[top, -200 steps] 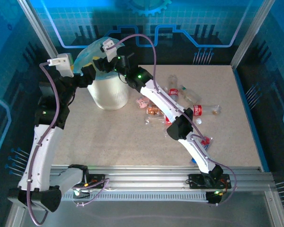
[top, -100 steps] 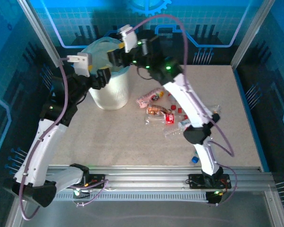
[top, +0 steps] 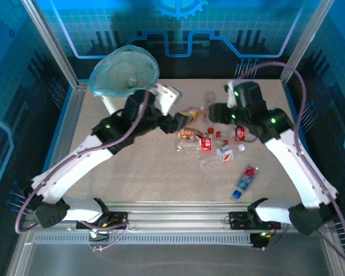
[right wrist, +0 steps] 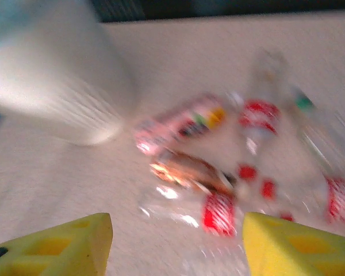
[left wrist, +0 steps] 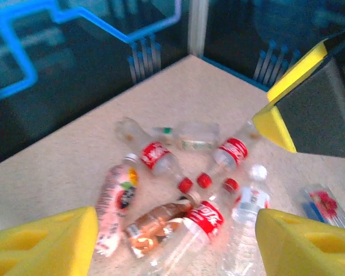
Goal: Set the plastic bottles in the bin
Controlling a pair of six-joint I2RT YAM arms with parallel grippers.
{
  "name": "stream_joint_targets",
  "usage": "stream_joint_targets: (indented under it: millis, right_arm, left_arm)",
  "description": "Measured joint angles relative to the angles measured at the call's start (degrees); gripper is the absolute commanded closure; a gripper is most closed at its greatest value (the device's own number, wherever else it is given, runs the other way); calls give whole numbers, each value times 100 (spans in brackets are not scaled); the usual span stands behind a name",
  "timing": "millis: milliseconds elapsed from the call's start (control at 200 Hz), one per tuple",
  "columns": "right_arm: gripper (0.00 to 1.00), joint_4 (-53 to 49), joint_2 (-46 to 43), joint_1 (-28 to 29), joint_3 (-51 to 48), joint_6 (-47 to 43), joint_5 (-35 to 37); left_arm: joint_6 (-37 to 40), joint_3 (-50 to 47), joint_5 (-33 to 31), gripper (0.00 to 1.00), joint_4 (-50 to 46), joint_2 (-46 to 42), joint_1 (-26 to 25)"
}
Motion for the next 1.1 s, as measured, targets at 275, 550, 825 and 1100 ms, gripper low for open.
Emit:
stream_joint_targets:
  millis: [275, 550, 825, 1100]
  right_arm:
    - [43, -160, -1241, -2192, -2109, 452, -415]
    - [44, 745, -1016, -3086, -3456, 743, -1305]
    - [44, 1958, -92, -3401, -4216, 1032, -1652]
    - [40, 2710, 579, -3475, -4216, 1174, -1845]
  left_arm:
    - [116, 715, 168, 25, -251, 1541, -769]
    - [-63, 1244, 546, 25, -313, 2761, -1139]
    - [-376, 1303, 789, 25, -282, 3285, -1550]
    - [-533, 1008, 800, 25, -131, 3285, -1543]
